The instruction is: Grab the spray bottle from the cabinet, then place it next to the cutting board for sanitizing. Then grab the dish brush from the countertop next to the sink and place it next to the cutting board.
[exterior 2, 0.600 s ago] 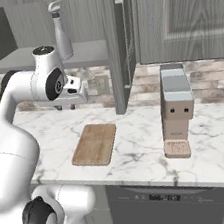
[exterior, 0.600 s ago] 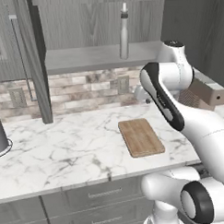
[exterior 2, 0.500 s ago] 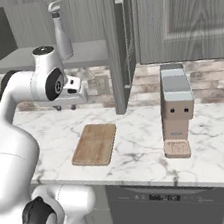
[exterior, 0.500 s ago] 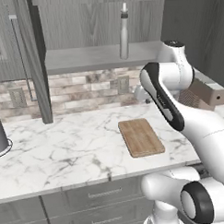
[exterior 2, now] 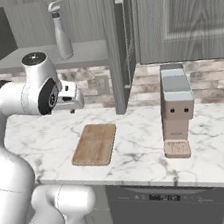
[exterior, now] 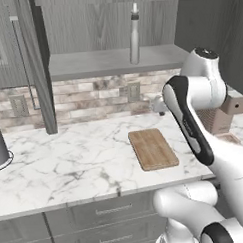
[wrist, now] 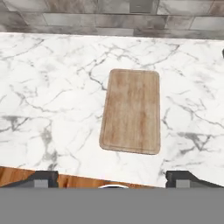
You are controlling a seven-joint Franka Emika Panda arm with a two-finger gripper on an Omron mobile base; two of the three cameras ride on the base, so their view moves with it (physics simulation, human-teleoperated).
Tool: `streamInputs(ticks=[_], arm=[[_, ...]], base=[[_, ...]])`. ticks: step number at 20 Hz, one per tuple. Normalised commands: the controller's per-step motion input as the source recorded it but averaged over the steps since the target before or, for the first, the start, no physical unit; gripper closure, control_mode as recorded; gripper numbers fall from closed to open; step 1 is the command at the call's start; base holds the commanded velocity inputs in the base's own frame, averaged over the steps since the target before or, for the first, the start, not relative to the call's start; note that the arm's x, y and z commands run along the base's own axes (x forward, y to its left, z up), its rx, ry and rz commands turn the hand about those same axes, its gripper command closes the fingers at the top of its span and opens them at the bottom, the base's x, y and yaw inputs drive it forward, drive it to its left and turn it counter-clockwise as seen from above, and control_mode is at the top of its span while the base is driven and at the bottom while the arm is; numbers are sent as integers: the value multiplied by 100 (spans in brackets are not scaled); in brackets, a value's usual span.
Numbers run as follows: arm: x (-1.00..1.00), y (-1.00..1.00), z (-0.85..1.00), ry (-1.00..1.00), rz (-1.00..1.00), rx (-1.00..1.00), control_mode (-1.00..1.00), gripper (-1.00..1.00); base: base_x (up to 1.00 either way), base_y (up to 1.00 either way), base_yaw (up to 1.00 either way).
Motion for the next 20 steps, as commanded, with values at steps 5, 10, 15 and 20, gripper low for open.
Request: streamInputs(ticks=[5, 10, 15, 20], arm=[[-49, 0, 45, -55, 1, 3, -100, -100], [-42, 1, 61, -47, 0, 0, -100, -100], [-38, 5, 66, -35, -2, 0, -100, -100], [-26, 6, 61, -25, -9, 0, -100, -100]], base=[[0, 0, 0], [0, 0, 0], [0, 0, 0], [0, 0, 0]])
